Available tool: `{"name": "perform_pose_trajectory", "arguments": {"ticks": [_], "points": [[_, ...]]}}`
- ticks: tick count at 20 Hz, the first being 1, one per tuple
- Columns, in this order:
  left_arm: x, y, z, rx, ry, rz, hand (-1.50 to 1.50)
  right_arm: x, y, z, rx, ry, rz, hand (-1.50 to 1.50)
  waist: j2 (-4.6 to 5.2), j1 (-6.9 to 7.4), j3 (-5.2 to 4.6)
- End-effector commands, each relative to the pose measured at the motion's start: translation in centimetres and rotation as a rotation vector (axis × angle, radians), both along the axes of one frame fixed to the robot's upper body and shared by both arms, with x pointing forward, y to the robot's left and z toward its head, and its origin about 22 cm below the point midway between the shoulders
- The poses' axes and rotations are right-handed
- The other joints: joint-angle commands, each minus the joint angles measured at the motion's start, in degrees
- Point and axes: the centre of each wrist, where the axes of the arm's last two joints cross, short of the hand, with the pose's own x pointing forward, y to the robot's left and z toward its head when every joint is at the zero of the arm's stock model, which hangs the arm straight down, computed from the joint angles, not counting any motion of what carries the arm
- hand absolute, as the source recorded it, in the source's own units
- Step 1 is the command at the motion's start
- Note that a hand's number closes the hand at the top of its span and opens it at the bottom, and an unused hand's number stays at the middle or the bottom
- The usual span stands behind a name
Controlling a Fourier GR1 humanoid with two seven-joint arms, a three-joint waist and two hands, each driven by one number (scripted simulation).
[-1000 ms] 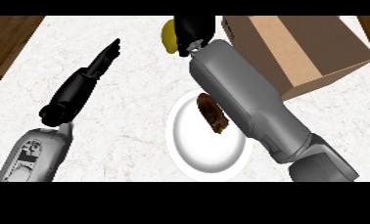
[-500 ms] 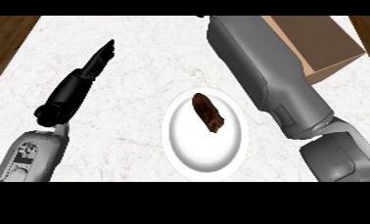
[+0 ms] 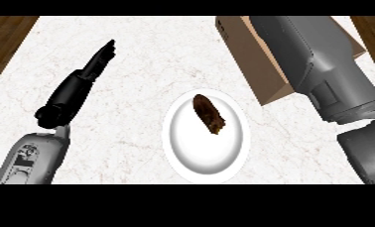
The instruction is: Pick the lemon from the plate and place it in the cardboard box
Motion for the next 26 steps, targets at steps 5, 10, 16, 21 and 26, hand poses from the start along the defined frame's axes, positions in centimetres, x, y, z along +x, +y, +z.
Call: {"name": "perform_pose_trajectory", "arguments": {"ticks": [5,10,16,21,26], "points": [[-0.3,-0.2,0.4,-0.009,-0.002,0.013,0.00,0.8,-6.3,-2.2,0.124,0.354,-0.009,1.50,-0.09,-0.36,0.06],[0.1,-0.6,0.8,0.005,0.008,0.011,0.00,0.6,-10.9,-4.0,0.152,0.485,0.046,1.50,-0.13,-0.75,0.10],[-0.2,2.3,0.0,0.006,0.013,0.016,0.00,0.2,-13.1,-5.1,0.218,0.649,0.118,-1.50,-0.19,-0.68,0.08],[0.3,-0.6,-0.1,0.005,-0.003,0.013,0.00,0.0,-13.2,-5.8,0.253,0.522,0.283,-1.50,-0.18,-0.87,0.12],[-0.5,0.8,-0.5,0.001,0.008,0.018,0.00,0.1,-13.0,-2.7,0.522,-0.019,0.304,-1.50,-0.41,-1.52,0.39]]}}
